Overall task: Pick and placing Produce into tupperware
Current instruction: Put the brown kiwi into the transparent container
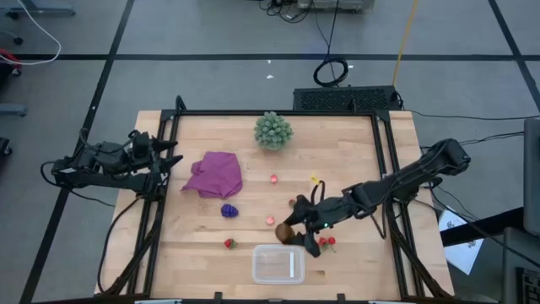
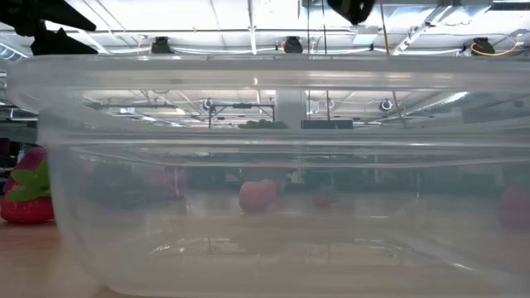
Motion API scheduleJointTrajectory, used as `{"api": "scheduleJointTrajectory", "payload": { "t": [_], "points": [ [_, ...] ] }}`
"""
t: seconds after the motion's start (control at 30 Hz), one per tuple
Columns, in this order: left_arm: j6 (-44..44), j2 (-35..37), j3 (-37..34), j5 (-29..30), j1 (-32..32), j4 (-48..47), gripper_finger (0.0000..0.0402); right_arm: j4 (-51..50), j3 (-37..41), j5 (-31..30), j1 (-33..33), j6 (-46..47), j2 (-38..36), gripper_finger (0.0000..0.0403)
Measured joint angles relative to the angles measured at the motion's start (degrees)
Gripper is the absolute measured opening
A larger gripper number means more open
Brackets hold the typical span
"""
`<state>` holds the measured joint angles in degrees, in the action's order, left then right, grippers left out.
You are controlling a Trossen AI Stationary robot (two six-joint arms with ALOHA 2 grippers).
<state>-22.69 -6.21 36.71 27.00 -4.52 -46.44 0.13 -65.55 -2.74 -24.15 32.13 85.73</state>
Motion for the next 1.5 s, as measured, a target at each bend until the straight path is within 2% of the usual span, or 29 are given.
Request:
{"api": "scheduleJointTrajectory", "payload": {
  "t": [0.13,0.23,0.47,0.67,1.03,1.5],
  "points": [
    [-0.34,-0.34,0.0,0.0,0.01,-0.02,0.0312,-12.15,-11.02,-0.57,-1.54,-4.58,2.76,0.0251],
    [-0.33,-1.03,0.0,-0.02,0.0,-0.08,0.0312,-20.9,-18.24,-3.32,-2.31,-6.11,4.3,0.0251],
    [-0.34,-4.43,0.0,-0.02,-0.01,-0.04,0.0312,-28.11,-26.58,-4.82,-3.36,-5.37,8.45,0.0251],
    [-1.47,-9.34,0.0,-0.07,0.0,-0.02,0.0312,-32.41,-28.45,-2.7,-3.49,1.02,13.9,0.0251],
    [-3.28,-17.03,0.0,-1.94,0.01,0.11,0.0312,-32.64,-28.54,1.37,-3.67,13.12,19.44,0.0251],
    [-3.01,-19.36,0.0,-2.55,0.0,0.09,0.0312,-33.84,-28.51,6.03,-3.71,23.29,25.81,0.0251]
  ]
}}
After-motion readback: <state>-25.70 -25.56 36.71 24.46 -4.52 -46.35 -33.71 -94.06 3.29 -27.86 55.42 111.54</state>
